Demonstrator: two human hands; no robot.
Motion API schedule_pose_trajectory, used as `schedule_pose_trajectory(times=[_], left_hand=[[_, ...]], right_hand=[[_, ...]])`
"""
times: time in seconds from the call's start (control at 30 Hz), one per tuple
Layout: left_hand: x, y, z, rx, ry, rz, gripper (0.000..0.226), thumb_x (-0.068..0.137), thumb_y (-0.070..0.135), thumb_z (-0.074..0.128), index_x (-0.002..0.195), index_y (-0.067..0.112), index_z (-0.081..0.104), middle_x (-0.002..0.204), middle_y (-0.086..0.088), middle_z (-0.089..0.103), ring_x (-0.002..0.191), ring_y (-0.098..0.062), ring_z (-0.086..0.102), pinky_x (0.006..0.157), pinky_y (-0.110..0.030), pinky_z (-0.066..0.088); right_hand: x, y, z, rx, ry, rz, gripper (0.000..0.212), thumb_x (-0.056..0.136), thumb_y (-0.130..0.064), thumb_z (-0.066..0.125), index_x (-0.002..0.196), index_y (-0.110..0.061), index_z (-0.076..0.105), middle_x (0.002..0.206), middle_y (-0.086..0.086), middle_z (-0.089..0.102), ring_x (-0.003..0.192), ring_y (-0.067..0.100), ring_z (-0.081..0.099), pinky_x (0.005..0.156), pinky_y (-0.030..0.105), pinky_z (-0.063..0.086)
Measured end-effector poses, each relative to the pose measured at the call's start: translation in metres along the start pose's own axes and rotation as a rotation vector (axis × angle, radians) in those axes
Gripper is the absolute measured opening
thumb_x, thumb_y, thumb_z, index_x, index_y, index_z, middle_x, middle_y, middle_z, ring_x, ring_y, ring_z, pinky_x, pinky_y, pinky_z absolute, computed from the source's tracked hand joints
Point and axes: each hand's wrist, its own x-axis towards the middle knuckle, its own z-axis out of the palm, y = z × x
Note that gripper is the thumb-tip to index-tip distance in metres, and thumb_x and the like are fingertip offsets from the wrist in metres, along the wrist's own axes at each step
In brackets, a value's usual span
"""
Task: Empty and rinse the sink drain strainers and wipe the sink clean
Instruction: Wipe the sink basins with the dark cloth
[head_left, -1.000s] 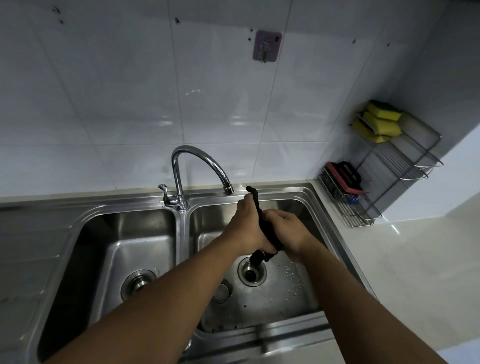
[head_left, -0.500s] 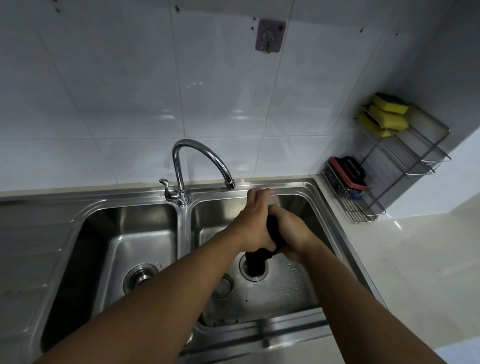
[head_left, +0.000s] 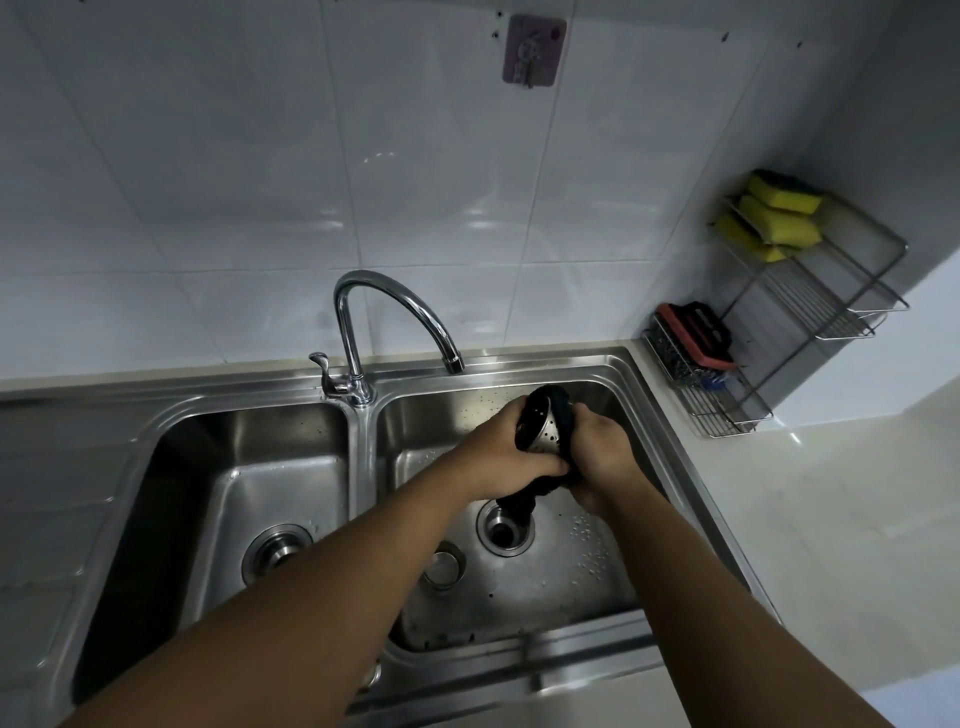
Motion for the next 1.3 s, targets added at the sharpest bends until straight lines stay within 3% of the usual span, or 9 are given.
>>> schedule_pose_trajectory(times=[0.17, 0.3, 0.4, 0.53, 0.6, 0.73, 0.83, 1.07, 1.3], left_hand=[[0.006, -0.011, 0.000, -0.050, 0.022, -0.028, 0.074, 0.070, 0.026, 0.084, 0.134, 0.037, 0.050, 0.110, 0.015, 0.067, 0.101, -0.003, 0.066, 0.092, -0.027, 0.054], [0.012, -0.015, 0.005, 0.015, 0.047, -0.070, 0.072, 0.057, 0.034, 0.078, 0.124, 0.044, 0.054, 0.105, 0.016, 0.068, 0.093, -0.001, 0.066, 0.085, -0.027, 0.058], [0.015, -0.027, 0.002, -0.004, 0.048, -0.132, 0.102, 0.052, 0.041, 0.079, 0.146, 0.040, 0.040, 0.125, 0.012, 0.062, 0.101, 0.000, 0.063, 0.075, -0.015, 0.051], [0.016, -0.057, 0.001, 0.098, 0.078, -0.235, 0.115, 0.049, 0.055, 0.073, 0.154, 0.035, 0.028, 0.141, 0.011, 0.051, 0.123, -0.011, 0.054, 0.098, -0.026, 0.047], [0.018, -0.078, 0.006, 0.135, 0.064, -0.273, 0.108, 0.048, 0.056, 0.071, 0.149, 0.032, 0.040, 0.139, 0.009, 0.053, 0.116, -0.010, 0.056, 0.092, -0.024, 0.048], [0.022, -0.125, 0.029, 0.209, 0.021, -0.294, 0.070, 0.057, 0.046, 0.086, 0.120, 0.034, 0.057, 0.116, 0.007, 0.068, 0.099, -0.008, 0.064, 0.087, -0.027, 0.054], [0.030, -0.155, 0.048, 0.298, 0.041, -0.267, 0.085, 0.058, 0.042, 0.089, 0.133, 0.031, 0.051, 0.122, 0.006, 0.059, 0.107, -0.012, 0.059, 0.086, -0.021, 0.045], [0.042, -0.202, 0.069, 0.585, 0.028, -0.284, 0.091, 0.061, 0.050, 0.085, 0.140, 0.027, 0.045, 0.122, -0.001, 0.041, 0.117, -0.026, 0.051, 0.100, -0.044, 0.049], [0.045, -0.240, 0.095, 0.841, -0.096, -0.098, 0.083, 0.077, 0.040, 0.075, 0.148, 0.019, 0.037, 0.142, -0.011, 0.041, 0.119, -0.033, 0.054, 0.098, -0.043, 0.049]], right_hand=[[0.010, 0.008, -0.010, -0.198, 0.046, -0.077, 0.029, 0.091, -0.019, 0.057, 0.080, 0.004, 0.070, 0.066, 0.018, 0.064, 0.053, 0.026, 0.059, 0.046, 0.031, 0.047], [0.016, 0.019, -0.017, -0.407, 0.141, -0.148, 0.027, 0.092, -0.021, 0.060, 0.072, -0.008, 0.071, 0.065, 0.006, 0.069, 0.054, 0.018, 0.062, 0.041, 0.020, 0.043], [0.020, 0.026, -0.024, -0.376, 0.168, -0.113, 0.023, 0.097, -0.023, 0.058, 0.086, -0.011, 0.075, 0.080, 0.009, 0.074, 0.073, 0.022, 0.071, 0.055, 0.025, 0.051], [0.026, 0.031, -0.045, -0.417, 0.316, -0.156, 0.025, 0.102, -0.029, 0.052, 0.098, -0.012, 0.070, 0.088, 0.004, 0.069, 0.077, 0.013, 0.065, 0.052, 0.019, 0.042], [0.030, 0.031, -0.054, -0.357, 0.340, -0.162, 0.022, 0.103, -0.031, 0.052, 0.101, -0.016, 0.067, 0.088, 0.001, 0.068, 0.076, 0.010, 0.063, 0.051, 0.015, 0.044], [0.037, 0.036, -0.063, -0.125, 0.268, -0.088, 0.017, 0.100, -0.030, 0.057, 0.096, -0.019, 0.070, 0.094, 0.008, 0.074, 0.082, 0.024, 0.074, 0.071, 0.037, 0.063], [0.046, 0.046, -0.057, -0.130, 0.208, -0.106, 0.017, 0.099, -0.031, 0.059, 0.099, -0.021, 0.072, 0.093, 0.003, 0.075, 0.076, 0.015, 0.075, 0.056, 0.024, 0.059], [0.062, 0.088, -0.023, -0.247, 0.090, -0.108, 0.018, 0.100, -0.033, 0.055, 0.107, -0.023, 0.067, 0.102, 0.001, 0.072, 0.097, 0.021, 0.070, 0.088, 0.043, 0.060], [0.068, 0.117, -0.024, -0.216, 0.127, -0.174, 0.012, 0.099, -0.032, 0.055, 0.096, -0.031, 0.065, 0.102, -0.002, 0.071, 0.100, 0.019, 0.067, 0.094, 0.047, 0.056]])
